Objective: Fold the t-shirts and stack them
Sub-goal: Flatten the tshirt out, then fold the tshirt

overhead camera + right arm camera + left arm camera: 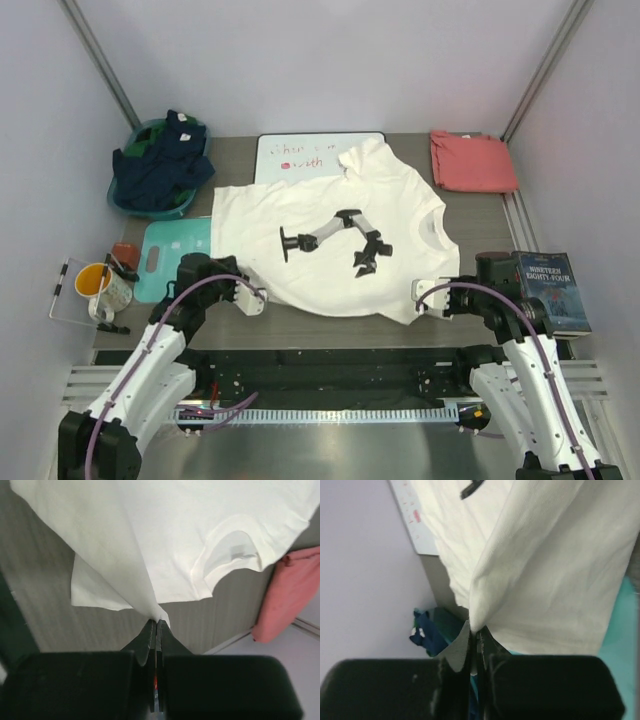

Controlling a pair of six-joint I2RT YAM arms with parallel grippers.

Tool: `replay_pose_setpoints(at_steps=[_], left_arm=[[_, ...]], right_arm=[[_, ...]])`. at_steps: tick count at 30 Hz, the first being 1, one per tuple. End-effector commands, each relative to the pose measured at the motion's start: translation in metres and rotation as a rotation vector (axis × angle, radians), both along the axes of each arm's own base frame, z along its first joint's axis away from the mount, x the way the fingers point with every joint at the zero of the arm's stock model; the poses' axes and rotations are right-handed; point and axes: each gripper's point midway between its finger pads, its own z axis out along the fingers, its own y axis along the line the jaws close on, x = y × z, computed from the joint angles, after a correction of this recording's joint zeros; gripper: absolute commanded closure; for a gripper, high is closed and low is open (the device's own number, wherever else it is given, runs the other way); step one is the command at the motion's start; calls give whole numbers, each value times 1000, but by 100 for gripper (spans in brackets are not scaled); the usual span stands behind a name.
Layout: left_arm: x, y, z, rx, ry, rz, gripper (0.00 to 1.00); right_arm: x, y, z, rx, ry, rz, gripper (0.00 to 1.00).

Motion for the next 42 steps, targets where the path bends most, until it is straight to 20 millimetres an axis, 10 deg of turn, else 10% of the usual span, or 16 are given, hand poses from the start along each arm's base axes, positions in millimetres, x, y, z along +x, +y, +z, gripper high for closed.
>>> replay_pose_setpoints(at_steps=[1,9,15,42], left_arm=[[-37,3,-26,89,164,-78,100],[-77,12,-27,128,276,-102,100],[-75,13,-23,114,247,-85,100],[2,27,-19,142,159,99,100]], right_arm=[[-49,-7,-35,-69,204,55,99],[-51,-7,-33,-69,171,62,99],[-7,-13,-16,-83,-9,-4,99],[135,-11,16,-87,-248,-94,99]])
